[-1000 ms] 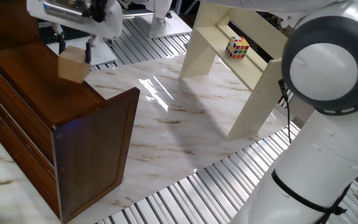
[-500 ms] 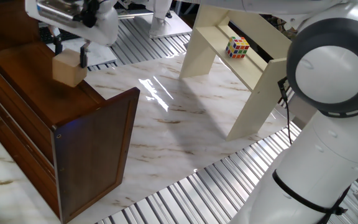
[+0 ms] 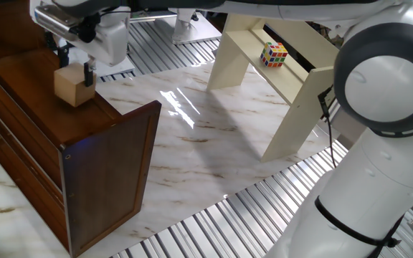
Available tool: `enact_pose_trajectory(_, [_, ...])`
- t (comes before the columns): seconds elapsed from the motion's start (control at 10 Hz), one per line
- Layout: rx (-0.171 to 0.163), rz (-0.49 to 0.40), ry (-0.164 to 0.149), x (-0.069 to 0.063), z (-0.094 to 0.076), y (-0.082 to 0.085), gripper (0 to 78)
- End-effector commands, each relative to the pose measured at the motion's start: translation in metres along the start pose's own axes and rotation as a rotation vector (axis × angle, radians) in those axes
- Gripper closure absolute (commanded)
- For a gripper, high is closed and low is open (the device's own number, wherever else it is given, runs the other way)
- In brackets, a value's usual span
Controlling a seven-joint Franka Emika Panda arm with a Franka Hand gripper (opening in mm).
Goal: Put the object on the shelf
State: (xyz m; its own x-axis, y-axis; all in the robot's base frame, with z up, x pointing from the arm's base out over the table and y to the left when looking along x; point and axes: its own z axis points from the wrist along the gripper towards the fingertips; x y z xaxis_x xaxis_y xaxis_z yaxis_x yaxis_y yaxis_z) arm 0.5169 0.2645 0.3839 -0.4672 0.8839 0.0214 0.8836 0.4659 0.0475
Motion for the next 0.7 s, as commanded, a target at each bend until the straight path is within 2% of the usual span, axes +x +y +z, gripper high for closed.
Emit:
enact_pose_trajectory(0.1, [0.002,0.023,-0.016,0.0005,-0.0005,0.0007,76.3])
enact_pose_trajectory(0.5, [0.003,0.019,-0.017,0.0005,-0.0005,0.0007,76.3])
enact_pose_trajectory(0.6, [0.003,0.019,-0.017,0.0005,-0.0005,0.0007,0.1])
enact_pose_trajectory(0.7, [0.003,0.019,-0.017,0.0005,-0.0005,0.0007,0.1])
